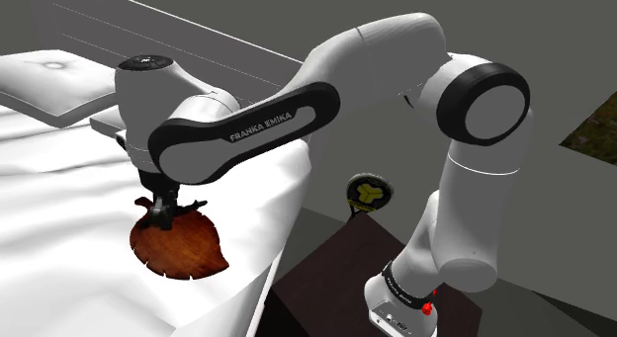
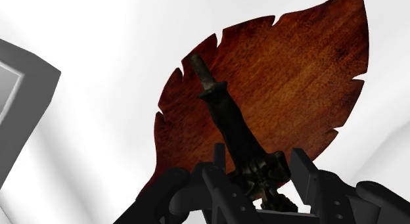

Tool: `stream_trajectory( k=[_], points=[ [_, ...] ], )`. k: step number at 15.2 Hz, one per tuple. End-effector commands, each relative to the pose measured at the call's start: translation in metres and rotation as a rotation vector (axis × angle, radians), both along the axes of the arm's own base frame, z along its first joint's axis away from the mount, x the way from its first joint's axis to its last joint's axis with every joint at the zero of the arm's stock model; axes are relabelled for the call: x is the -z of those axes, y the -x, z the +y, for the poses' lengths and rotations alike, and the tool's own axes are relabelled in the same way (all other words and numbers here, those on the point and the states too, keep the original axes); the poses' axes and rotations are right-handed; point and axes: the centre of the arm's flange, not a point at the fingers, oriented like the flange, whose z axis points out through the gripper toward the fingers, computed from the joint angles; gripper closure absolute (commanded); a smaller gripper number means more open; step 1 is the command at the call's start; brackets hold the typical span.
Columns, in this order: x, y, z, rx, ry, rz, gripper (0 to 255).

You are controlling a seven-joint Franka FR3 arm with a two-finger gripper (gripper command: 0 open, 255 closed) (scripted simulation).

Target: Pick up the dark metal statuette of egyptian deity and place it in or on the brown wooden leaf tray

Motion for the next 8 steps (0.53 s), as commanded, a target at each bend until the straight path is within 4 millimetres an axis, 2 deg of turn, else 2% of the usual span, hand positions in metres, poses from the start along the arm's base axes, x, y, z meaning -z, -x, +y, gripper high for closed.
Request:
stream_trajectory(
  k=[1,8],
  points=[
    [0.009,0.000,0.001,0.000,0.000,0.000,255],
    [0.046,0.000,0.001,0.000,0.000,0.000,255]
  ],
)
